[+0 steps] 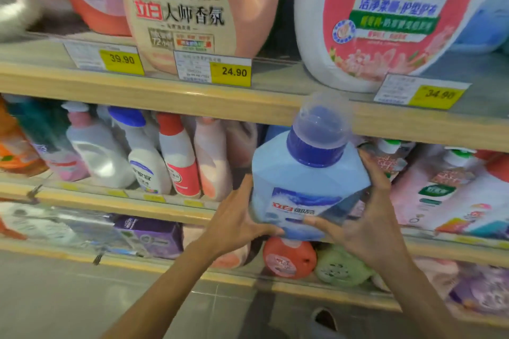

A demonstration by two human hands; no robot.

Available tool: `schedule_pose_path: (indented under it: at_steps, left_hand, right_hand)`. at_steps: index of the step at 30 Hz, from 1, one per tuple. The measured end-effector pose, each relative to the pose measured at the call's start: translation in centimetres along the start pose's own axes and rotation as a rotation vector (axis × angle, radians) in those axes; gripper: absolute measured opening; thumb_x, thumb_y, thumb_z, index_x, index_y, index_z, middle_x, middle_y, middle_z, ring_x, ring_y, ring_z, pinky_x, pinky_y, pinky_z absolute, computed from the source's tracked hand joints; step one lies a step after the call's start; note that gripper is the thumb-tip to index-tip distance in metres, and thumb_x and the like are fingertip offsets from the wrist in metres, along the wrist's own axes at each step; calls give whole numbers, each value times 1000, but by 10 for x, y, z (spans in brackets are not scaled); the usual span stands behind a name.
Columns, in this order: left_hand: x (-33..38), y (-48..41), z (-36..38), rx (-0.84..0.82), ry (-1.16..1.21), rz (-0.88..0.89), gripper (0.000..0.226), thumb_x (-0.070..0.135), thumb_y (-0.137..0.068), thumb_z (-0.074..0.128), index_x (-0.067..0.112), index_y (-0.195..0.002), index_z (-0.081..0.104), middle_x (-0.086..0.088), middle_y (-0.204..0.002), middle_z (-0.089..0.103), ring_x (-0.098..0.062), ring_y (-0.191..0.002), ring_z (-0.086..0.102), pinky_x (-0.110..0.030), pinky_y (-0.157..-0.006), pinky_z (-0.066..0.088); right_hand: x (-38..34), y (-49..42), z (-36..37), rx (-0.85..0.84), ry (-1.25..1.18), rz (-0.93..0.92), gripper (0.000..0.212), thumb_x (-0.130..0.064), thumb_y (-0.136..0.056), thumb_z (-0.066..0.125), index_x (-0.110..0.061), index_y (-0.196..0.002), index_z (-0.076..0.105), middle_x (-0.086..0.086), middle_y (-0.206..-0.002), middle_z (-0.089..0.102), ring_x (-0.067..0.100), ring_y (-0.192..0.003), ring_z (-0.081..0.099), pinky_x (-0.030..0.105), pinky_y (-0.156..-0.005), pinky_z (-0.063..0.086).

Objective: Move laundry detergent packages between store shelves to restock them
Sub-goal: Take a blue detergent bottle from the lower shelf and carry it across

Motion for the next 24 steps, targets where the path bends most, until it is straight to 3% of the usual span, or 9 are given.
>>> schedule_pose_path:
  at_steps: [2,4,7,9,13,16,20,22,24]
  left_hand:
    - [13,14,-6,-61,31,-36,98,53,-53,93,32,-133,41,24,-118,63,-4,-108,63,-43,-86,57]
    - [31,28,-15,-109,68,-66,95,50,-53,94,44,-131,39,21,-122,64,-4,-110,64,-42,-88,58]
    - [73,55,-34,-164,123,-77,98,43,-56,96,67,-126,31,30,-125,61,6,-112,62,-27,-90,57]
    - [99,74,-47,-207,173,-123,98,46,-57,95,61,-131,32,26,-129,62,3,-114,63,-32,-93,57]
    - [158,112,-78,-274,274,-197,89,47,-60,92,42,-134,42,21,-126,67,-3,-113,67,-39,-90,60]
    - [209,135,-103,-261,338,-218,78,36,-69,90,36,-133,45,22,-123,68,-6,-111,69,-30,-82,62]
    - [268,162,-124,-248,421,-266,60,13,-81,81,24,-130,48,12,-114,74,-7,-100,73,-16,-57,55]
    - [293,174,-128,-251,460,-288,58,15,-81,79,19,-130,49,4,-114,74,-10,-90,75,-15,-51,52]
    - [312,185,-127,-241,490,-301,64,27,-79,85,17,-131,49,2,-114,75,-12,-90,75,-19,-58,57]
  right_hand:
    - [-25,6,-11,-31,-61,60,120,-40,-51,94,-38,-148,23,-37,-144,31,-6,-133,42,32,-101,51]
    - [-46,10,-23,-57,-145,144,115,-37,-52,94,-38,-146,27,-44,-138,34,-14,-130,41,14,-98,47]
    - [-83,10,-48,-57,-239,227,110,-8,-56,93,-21,-144,29,-52,-121,46,-22,-115,50,2,-85,46]
    - [-112,5,-68,-69,-258,282,101,9,-57,90,-22,-136,34,-55,-111,49,-26,-105,53,0,-79,46]
    - [-172,2,-117,-41,-257,353,106,-2,-52,94,-35,-133,35,-46,-120,51,-17,-113,54,4,-84,47]
    - [-211,-3,-150,-28,-269,397,103,-3,-53,94,-32,-135,39,-41,-120,55,-14,-113,57,8,-84,50]
    - [-248,-5,-185,-47,-279,465,100,-26,-53,96,-38,-136,41,-33,-126,56,-8,-117,57,12,-88,50]
    - [-258,3,-197,-75,-300,519,99,-29,-55,96,-39,-137,42,-24,-128,60,-3,-117,60,23,-90,55]
    - [-261,12,-209,-95,-317,563,98,-29,-57,97,-36,-137,42,-13,-130,62,7,-118,63,40,-90,58]
Point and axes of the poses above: each hand's wrist, its own y-axis away from the middle knuckle, its own z-axis out of the palm, x = y × z, the point moved 8 cm from there along -y, towards the middle knuckle
